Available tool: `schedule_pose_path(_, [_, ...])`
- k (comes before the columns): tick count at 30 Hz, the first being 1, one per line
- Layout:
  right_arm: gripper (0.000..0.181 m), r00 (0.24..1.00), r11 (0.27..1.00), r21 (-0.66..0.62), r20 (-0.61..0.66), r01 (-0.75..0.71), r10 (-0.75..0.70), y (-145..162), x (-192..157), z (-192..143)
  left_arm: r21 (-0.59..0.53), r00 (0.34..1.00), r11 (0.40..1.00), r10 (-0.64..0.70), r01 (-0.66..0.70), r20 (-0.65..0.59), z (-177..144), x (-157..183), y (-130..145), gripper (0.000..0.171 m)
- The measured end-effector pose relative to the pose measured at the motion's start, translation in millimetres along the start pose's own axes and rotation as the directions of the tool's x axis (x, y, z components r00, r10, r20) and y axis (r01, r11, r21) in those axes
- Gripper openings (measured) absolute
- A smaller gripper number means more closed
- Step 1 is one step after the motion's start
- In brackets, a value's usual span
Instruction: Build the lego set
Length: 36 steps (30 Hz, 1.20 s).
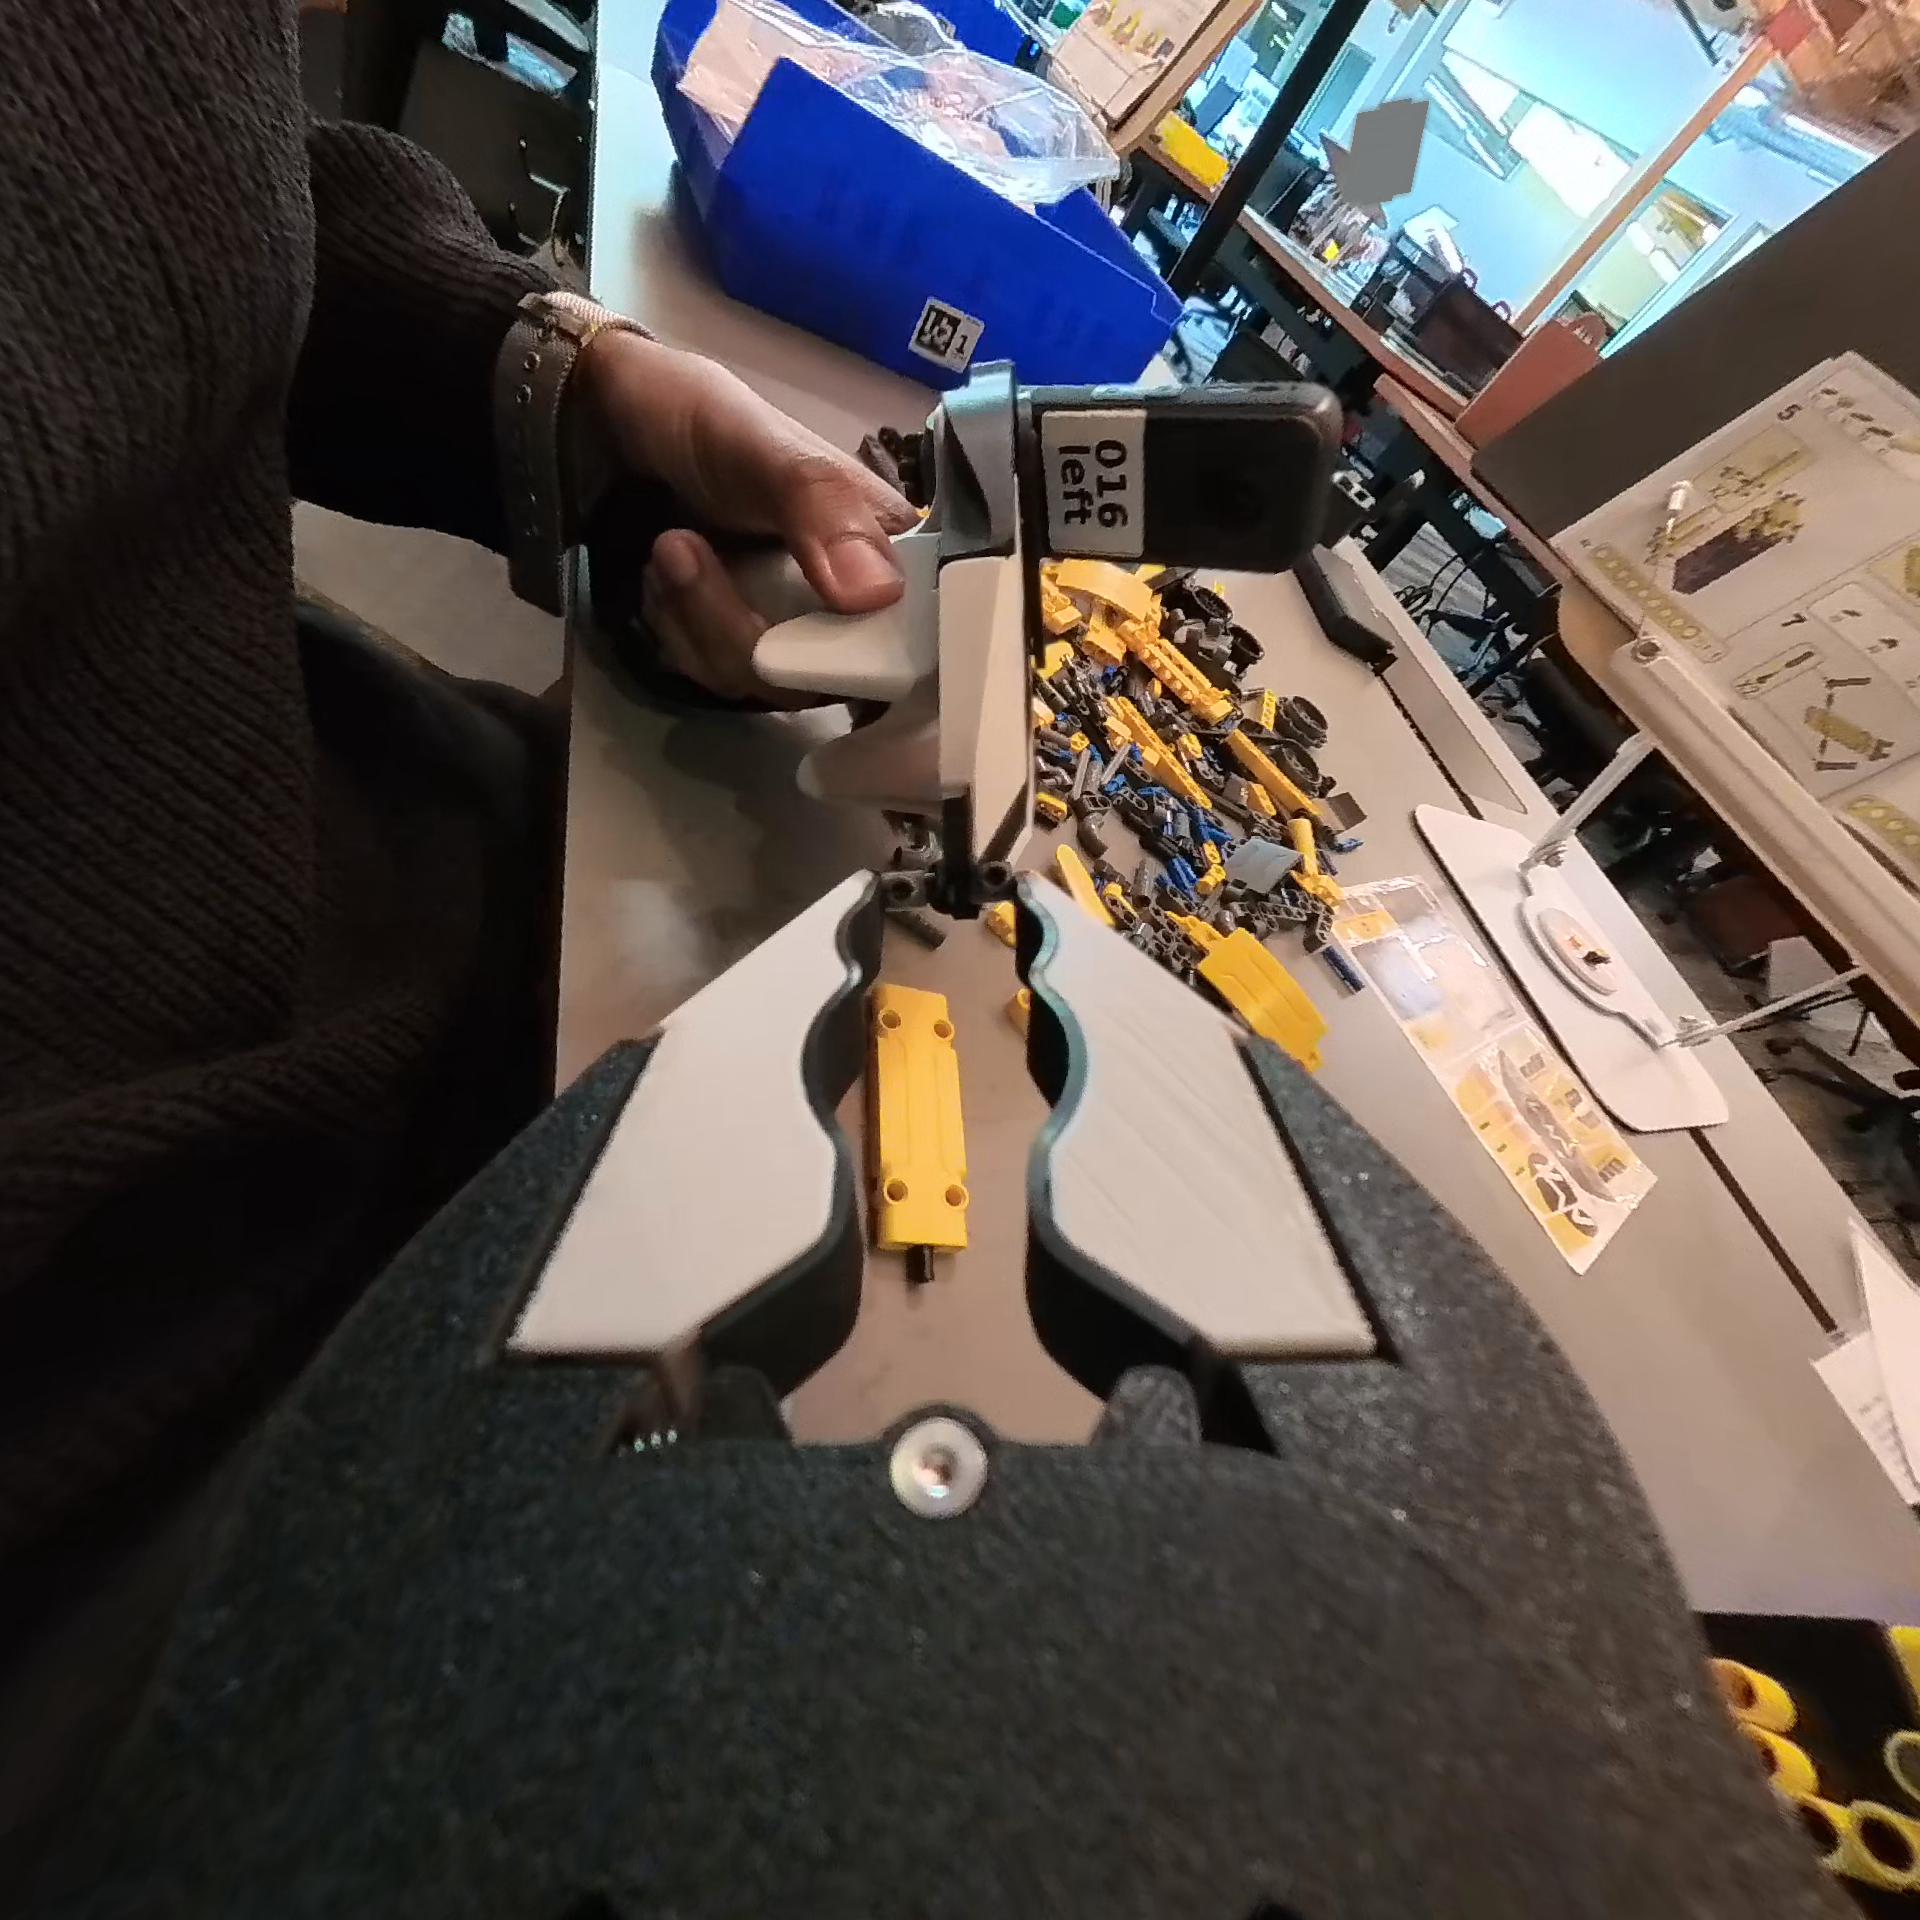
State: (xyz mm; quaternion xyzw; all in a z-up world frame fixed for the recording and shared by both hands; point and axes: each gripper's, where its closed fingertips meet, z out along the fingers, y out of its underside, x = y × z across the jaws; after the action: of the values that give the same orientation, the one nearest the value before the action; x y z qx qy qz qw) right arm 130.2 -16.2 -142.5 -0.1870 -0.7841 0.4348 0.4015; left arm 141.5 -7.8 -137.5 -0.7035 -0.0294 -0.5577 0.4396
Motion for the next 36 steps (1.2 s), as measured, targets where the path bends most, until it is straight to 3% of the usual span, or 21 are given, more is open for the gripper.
schedule_pose_path(3, [0.024,1.000,1.000,-0.006,0.002,0.006,-0.006,2,-1,0,-0.013,1.000,1.000,0.020,-0.020,0.021,1,-2,2,0.006])
schedule_pose_path(6, [0.024,0.999,0.999,-0.019,-0.013,-0.042,0.041,7,3,-3,-0.005,0.984,0.990,0.140,-0.140,0.110,-3,-6,-4,0.009])
schedule_pose_path(9, [0.024,0.986,0.986,-0.013,-0.036,-0.166,0.166,15,11,-9,0.005,0.943,0.964,0.258,-0.265,0.210,-13,-8,-15,0.017])
schedule_pose_path(15, [0.025,0.915,0.917,0.031,-0.065,-0.397,0.399,29,23,-18,0.007,0.886,0.922,0.370,-0.388,0.280,-25,-11,-24,0.020])
schedule_pose_path(23, [0.025,0.863,0.869,0.031,-0.105,-0.494,0.494,41,35,-18,-0.014,0.841,0.894,0.426,-0.447,0.333,-28,-21,-24,0.020])
schedule_pose_path(28, [0.024,0.843,0.856,0.063,-0.152,-0.513,0.516,42,44,-22,-0.006,0.891,0.921,0.379,-0.390,0.249,-24,-17,-19,0.021])
schedule_pose_path(36, [0.024,0.822,0.847,0.128,-0.203,-0.516,0.532,41,57,-29,-0.018,0.885,0.913,0.399,-0.407,0.242,-21,-15,-17,0.021])
